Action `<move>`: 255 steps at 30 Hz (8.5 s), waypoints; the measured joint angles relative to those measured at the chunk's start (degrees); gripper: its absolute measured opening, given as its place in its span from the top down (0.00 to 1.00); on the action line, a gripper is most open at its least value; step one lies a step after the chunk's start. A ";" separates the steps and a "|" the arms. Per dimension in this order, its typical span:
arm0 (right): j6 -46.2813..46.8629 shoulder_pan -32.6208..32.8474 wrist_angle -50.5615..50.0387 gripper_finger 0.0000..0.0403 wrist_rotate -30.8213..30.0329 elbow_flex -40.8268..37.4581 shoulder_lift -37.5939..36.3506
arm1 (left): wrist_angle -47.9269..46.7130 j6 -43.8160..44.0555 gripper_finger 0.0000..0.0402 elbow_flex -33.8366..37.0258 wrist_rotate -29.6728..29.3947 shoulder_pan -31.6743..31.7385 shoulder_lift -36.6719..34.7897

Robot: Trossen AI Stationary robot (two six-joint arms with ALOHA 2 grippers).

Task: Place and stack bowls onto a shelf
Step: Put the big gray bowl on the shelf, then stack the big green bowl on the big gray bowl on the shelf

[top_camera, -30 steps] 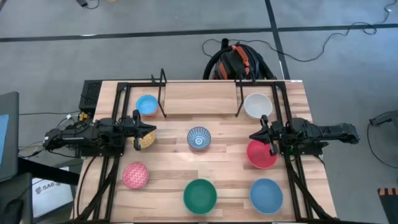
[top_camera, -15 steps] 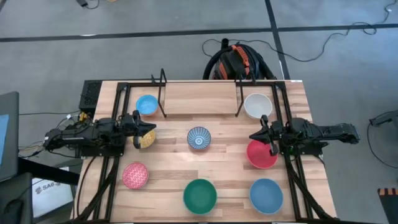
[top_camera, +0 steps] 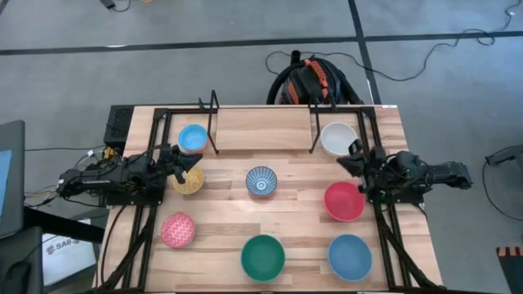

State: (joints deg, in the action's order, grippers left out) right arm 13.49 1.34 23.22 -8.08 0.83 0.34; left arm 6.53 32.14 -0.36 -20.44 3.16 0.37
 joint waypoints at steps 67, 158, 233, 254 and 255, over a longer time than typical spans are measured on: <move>37.13 -55.92 -70.96 0.67 -3.73 34.24 65.12 | -3.12 -8.88 0.71 -27.27 -10.44 -0.02 39.31; -16.46 -39.97 -66.83 0.80 1.85 84.16 106.01 | -4.11 1.87 0.72 -27.23 -1.30 -0.11 42.76; 58.50 32.94 -87.70 0.62 -13.30 54.81 63.39 | -32.19 20.77 0.72 -76.81 4.70 -30.73 106.07; 63.83 38.16 -65.65 0.66 -13.44 54.87 75.67 | -36.49 14.56 0.99 -76.89 7.47 -28.62 108.51; 63.87 37.73 -64.94 0.66 -13.24 54.86 76.32 | -36.32 14.34 0.99 -76.89 7.49 -28.50 108.51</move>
State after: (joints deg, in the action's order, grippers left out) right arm 77.36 39.08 -41.72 -21.32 55.68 76.66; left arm -29.79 46.48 -77.25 -12.95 -25.34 108.88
